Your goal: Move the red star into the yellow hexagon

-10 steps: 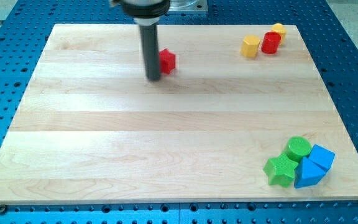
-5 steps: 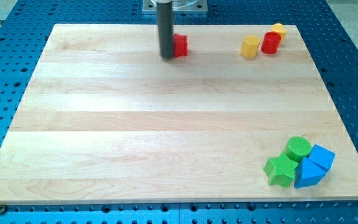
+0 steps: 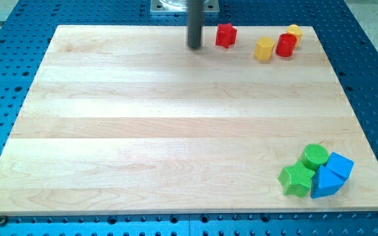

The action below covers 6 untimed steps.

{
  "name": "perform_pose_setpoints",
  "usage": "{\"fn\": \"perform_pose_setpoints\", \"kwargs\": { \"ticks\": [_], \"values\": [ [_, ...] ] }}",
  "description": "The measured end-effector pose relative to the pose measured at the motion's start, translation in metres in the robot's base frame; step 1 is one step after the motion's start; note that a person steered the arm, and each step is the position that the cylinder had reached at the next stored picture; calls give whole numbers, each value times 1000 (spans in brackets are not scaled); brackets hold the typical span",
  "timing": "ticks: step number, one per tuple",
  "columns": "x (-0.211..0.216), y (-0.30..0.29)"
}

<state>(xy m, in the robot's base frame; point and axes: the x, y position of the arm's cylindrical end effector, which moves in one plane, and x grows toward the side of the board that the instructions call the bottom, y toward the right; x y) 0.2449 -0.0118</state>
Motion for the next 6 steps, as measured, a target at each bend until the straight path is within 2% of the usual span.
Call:
{"fn": "perform_pose_setpoints", "kwargs": {
  "ticks": [1, 3, 5, 6],
  "values": [
    [-18, 19],
    [-26, 192],
    [-26, 158],
    [-28, 158]
  ]
}}
